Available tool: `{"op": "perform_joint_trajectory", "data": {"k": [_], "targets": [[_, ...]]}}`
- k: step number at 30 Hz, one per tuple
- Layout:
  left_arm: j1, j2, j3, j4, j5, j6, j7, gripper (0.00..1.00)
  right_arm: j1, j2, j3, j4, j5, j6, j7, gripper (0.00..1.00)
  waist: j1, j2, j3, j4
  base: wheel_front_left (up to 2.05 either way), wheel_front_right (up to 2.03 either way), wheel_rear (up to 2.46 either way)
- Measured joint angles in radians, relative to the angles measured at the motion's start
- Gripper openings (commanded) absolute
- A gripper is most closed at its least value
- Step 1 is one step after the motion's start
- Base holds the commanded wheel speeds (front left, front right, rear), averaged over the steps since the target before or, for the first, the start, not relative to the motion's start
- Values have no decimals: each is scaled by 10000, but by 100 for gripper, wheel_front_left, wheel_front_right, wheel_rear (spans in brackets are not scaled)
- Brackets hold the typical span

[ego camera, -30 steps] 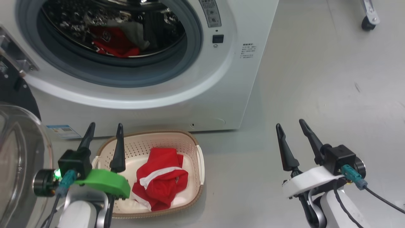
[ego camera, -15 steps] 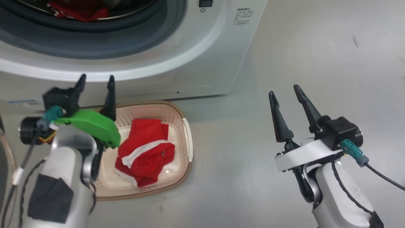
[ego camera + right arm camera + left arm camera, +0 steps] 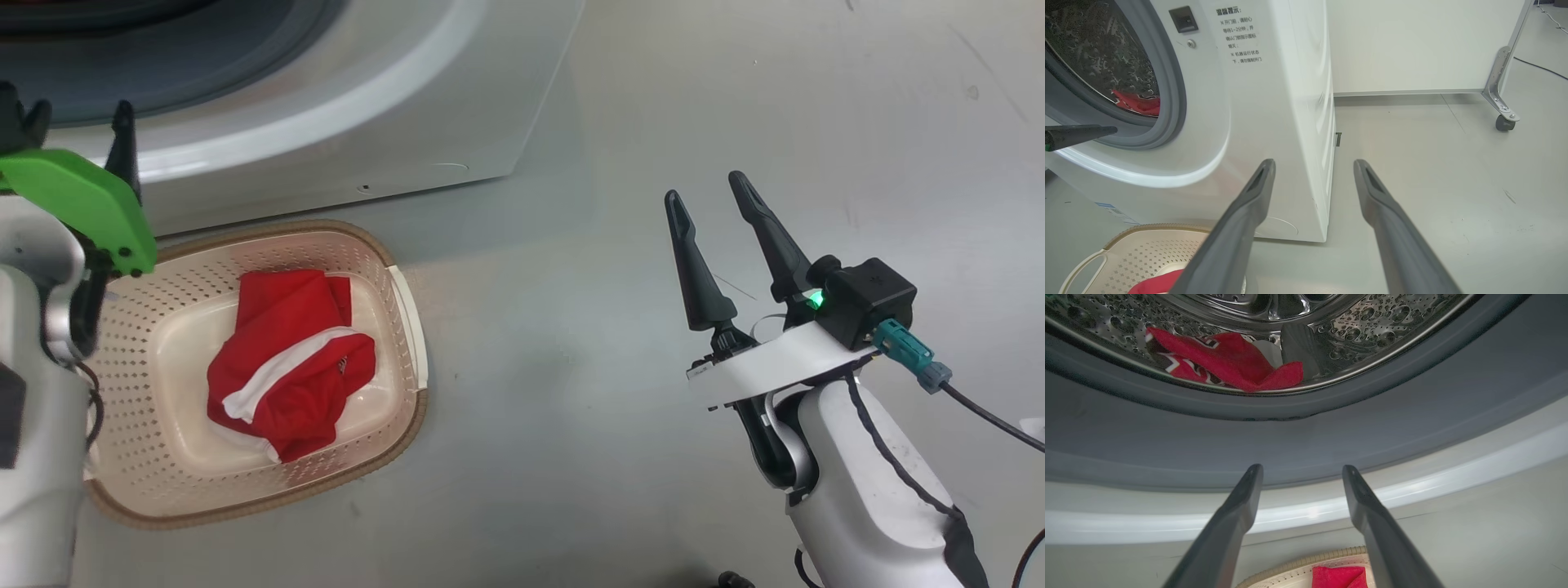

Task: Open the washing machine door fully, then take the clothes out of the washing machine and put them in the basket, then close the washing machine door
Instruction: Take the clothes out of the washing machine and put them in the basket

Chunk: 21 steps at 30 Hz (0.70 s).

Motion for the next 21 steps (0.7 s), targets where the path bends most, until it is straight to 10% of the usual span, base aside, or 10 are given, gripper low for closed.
{"op": "perform_joint_trajectory", "data": {"k": [21], "targets": [[-3196, 2625, 56, 556, 997, -571, 1592, 100, -553, 19, 980, -309, 1375, -353, 0, 100, 0, 0, 1045, -1598, 0, 0, 0]]}}
